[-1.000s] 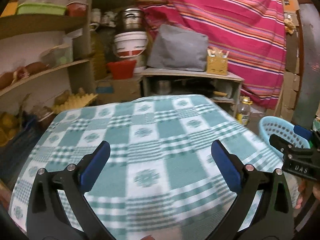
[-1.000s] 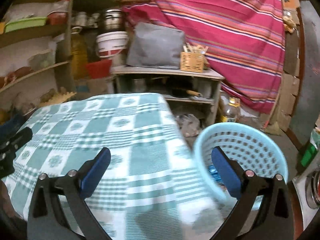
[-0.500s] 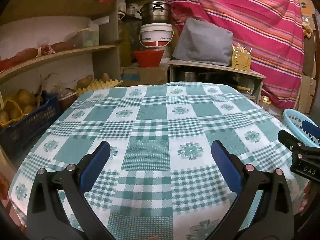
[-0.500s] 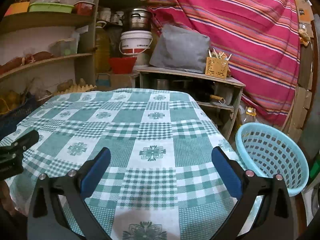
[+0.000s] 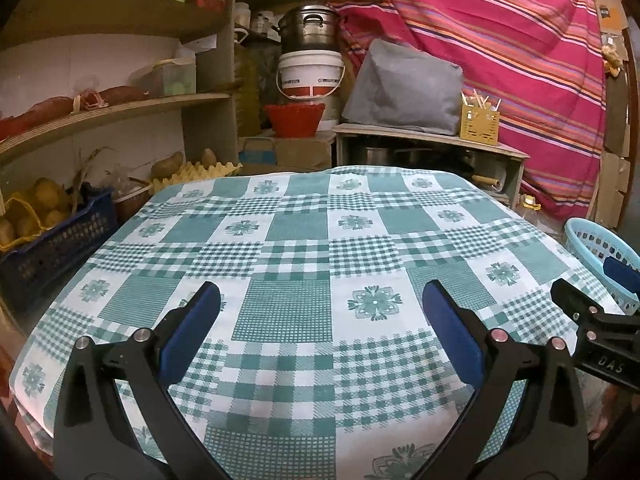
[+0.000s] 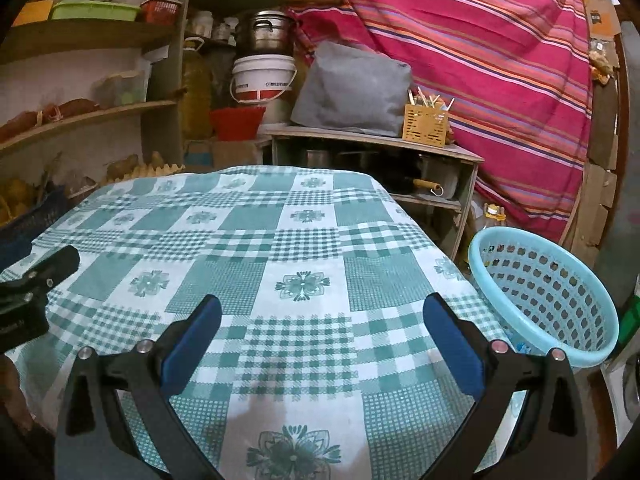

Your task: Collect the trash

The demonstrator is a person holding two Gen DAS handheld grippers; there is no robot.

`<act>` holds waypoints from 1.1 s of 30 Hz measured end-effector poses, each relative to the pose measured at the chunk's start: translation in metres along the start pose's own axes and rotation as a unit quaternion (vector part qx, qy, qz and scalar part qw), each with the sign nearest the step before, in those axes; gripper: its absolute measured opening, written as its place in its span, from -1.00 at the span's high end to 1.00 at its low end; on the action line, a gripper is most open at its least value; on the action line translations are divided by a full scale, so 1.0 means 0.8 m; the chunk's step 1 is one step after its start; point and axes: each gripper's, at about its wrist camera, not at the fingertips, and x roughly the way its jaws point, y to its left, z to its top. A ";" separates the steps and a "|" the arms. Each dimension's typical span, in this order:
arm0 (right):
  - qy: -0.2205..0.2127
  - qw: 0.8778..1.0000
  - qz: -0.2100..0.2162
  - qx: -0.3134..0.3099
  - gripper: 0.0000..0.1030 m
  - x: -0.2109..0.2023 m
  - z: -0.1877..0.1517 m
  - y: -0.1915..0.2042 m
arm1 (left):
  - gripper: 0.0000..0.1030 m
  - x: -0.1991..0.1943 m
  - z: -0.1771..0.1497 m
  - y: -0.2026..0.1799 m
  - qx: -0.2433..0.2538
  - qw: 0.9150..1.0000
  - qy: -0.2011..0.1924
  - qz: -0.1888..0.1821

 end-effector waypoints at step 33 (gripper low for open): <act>-0.009 1.000 0.002 -0.009 -0.91 -0.003 -0.001 0.012 | -0.90 -0.007 -0.004 -0.002 -0.002 1.000 -0.013 0.005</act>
